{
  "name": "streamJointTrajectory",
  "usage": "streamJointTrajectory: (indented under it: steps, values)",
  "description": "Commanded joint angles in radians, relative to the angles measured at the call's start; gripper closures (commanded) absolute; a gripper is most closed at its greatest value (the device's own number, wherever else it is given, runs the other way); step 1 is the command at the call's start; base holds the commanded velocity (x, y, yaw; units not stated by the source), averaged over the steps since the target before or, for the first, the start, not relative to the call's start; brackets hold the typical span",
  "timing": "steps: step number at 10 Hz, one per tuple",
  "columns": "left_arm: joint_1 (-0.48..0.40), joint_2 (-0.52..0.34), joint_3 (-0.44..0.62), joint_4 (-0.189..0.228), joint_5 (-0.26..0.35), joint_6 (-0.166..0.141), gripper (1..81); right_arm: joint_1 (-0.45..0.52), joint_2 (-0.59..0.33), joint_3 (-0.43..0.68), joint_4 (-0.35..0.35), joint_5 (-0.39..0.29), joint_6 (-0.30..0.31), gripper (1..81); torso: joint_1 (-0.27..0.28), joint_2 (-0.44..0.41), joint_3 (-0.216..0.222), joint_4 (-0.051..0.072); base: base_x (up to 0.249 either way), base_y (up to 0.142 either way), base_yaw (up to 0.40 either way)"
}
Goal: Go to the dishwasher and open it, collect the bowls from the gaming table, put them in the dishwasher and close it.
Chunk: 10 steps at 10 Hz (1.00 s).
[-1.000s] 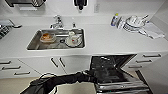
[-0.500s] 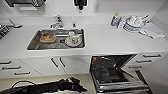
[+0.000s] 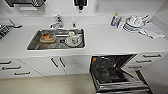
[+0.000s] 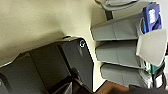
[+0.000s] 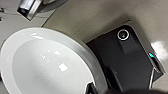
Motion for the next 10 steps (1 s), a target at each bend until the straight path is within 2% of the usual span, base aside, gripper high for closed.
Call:
streamJointTrajectory:
  steps: [1,2,4,6,8,10]
  values:
    - [0.158,-0.037,-0.068,0.070,-0.069,0.015,1.0,0.197,-0.092,0.094,-0.004,-0.094,0.107,81.1,0.000,0.000,0.000,0.000,0.000,0.000,0.000]
    - [0.204,-0.048,-0.090,0.081,-0.106,0.031,1.0,0.236,-0.098,0.099,-0.008,-0.082,0.128,81.1,0.000,0.000,0.000,0.000,0.000,0.000,0.000]
    - [0.284,-0.068,-0.131,0.084,-0.187,0.034,1.0,0.328,-0.114,0.113,-0.004,-0.084,0.185,81.1,0.000,0.000,0.000,0.000,0.000,0.000,0.000]
    - [0.350,-0.069,-0.182,0.084,-0.238,0.037,1.0,0.391,-0.133,0.116,-0.001,-0.093,0.216,81.1,0.000,0.000,0.000,0.000,0.000,0.000,0.000]
    - [0.434,-0.037,-0.286,0.101,-0.284,0.041,1.0,0.437,-0.164,0.128,0.002,-0.096,0.248,81.1,0.000,0.000,0.000,0.000,0.000,0.000,0.000]
    - [0.509,0.009,-0.347,0.119,-0.339,0.040,1.0,0.474,-0.142,0.105,-0.004,-0.082,0.272,81.1,0.000,0.000,0.000,0.000,0.000,0.000,0.000]
